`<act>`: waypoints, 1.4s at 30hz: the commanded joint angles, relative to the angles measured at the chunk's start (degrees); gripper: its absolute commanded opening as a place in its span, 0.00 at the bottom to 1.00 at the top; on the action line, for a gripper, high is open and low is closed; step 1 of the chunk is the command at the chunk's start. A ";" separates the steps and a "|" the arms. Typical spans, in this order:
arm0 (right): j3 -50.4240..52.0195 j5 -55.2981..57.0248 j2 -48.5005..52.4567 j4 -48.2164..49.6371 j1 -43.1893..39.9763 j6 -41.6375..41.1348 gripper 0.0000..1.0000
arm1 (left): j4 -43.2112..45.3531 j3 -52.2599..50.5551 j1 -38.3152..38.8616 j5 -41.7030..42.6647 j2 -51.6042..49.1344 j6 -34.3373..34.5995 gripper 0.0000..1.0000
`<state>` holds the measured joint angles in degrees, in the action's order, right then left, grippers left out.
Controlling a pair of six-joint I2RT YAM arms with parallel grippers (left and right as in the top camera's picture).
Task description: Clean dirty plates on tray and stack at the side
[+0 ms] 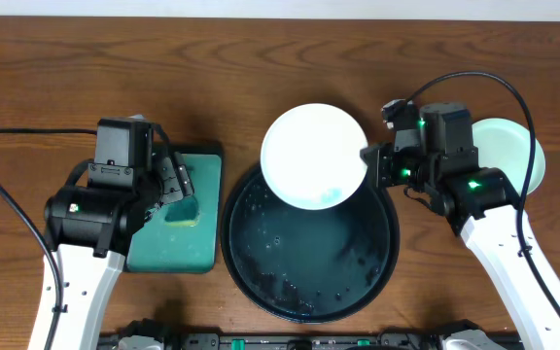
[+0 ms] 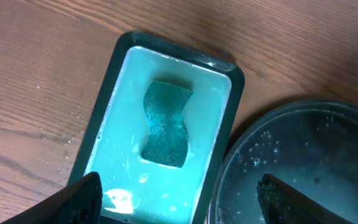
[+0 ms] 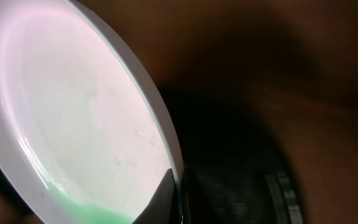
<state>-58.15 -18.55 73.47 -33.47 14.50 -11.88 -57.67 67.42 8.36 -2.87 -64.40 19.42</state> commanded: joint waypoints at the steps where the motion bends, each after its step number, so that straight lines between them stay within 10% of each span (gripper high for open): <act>1: -0.90 9.46 -0.46 0.28 1.79 4.46 0.01 | -0.13 0.09 0.09 0.57 0.04 -0.55 0.80; 26: -1.60 89.35 -0.46 -1.33 43.10 33.18 0.01 | -0.13 0.09 0.09 0.55 -1.84 -0.57 0.81; 42: -1.60 108.54 -0.44 12.90 54.05 61.00 0.01 | -0.13 0.09 0.09 0.52 -1.84 -0.57 0.81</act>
<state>-58.39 85.12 73.47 -22.17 67.57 41.76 -57.67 67.42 8.36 -2.85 -66.22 19.42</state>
